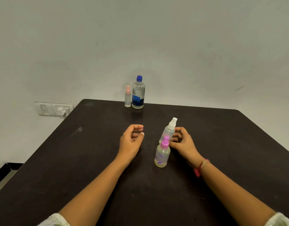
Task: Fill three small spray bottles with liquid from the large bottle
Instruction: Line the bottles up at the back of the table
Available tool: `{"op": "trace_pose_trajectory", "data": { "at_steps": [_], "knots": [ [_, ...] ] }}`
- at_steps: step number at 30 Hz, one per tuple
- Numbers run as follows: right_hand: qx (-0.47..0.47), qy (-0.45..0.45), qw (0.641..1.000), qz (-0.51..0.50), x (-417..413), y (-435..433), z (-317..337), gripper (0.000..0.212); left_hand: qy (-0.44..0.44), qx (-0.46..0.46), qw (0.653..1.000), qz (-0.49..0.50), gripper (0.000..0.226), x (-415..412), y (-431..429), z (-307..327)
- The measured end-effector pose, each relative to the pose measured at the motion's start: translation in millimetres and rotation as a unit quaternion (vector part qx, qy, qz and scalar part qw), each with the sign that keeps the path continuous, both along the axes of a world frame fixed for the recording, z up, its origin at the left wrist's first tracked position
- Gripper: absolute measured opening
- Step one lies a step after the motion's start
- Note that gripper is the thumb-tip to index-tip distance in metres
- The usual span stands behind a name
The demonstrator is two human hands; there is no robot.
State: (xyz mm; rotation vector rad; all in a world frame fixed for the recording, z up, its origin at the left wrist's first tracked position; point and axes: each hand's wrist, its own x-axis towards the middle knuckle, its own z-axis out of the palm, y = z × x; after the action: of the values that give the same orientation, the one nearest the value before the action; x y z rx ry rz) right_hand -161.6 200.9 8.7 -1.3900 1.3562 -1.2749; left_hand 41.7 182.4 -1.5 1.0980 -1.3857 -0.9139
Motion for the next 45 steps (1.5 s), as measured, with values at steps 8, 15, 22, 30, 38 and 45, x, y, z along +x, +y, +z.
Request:
{"op": "trace_pose_trajectory", "data": {
  "at_steps": [8, 15, 22, 30, 38, 45],
  "knots": [
    [-0.007, 0.000, 0.995, 0.101, 52, -50, -2, 0.040, -0.029, 0.040, 0.997, -0.054, 0.057, 4, -11, -5],
    [0.001, -0.005, 0.986, 0.167, 78, -84, -5, 0.038, -0.019, 0.016, 0.998, 0.057, 0.038, 16, -33, 1],
    [0.031, -0.028, 0.977, 0.209, 64, -115, 4, 0.040, -0.045, 0.024, 0.994, 0.096, 0.041, 25, -75, 1],
    [0.058, -0.104, 0.980, 0.157, 67, -152, 0, 0.028, -0.057, 0.030, 0.987, 0.144, 0.041, 37, -139, 6],
    [-0.118, 0.004, 0.987, -0.105, 69, -185, -12, 0.015, -0.074, 0.033, 0.982, 0.171, 0.038, 47, -197, 1],
    [-0.105, 0.009, 0.976, -0.191, 59, -215, -18, 0.020, -0.096, 0.035, 0.982, 0.159, 0.040, 51, -223, 0]
  ]
}}
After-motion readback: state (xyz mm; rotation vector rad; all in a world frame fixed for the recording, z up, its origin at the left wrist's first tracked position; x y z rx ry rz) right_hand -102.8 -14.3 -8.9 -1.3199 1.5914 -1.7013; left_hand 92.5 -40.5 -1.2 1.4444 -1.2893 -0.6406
